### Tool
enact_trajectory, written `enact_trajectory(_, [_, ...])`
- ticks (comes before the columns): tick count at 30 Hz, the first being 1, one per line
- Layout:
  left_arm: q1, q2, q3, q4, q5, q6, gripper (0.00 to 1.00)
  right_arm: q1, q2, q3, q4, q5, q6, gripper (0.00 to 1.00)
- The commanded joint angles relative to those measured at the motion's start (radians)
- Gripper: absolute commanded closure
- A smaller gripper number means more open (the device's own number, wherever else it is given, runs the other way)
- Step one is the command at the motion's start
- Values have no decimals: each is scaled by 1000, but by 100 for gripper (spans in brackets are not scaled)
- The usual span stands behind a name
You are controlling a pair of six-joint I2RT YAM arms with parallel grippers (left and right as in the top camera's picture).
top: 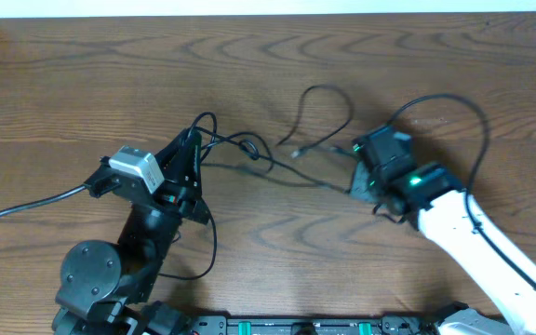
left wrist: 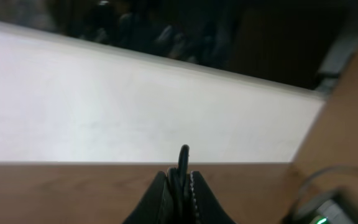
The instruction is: Untangle cables
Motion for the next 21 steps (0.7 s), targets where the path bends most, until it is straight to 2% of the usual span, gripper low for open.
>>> enact_trajectory(1, [8,-28,30,-32,-161,22,92,-118,-29,92,-37,260,-74,99])
enact_trajectory(6, [8,-28,30,-165,-162,24,92,-277,-42,251,-66,216,-164,99])
enact_trajectory(9, [8,-27,29,-251,-175,49,92,-361,-42,350,-71,140,-267,99])
enact_trajectory(16, [8,-27,29,-399,-441,48,92,-493,-41,488,-60,125,-377,99])
enact_trajectory(21, [8,-26,29,-412,-620,48,92,-550,-40,495,-47,125,-390,99])
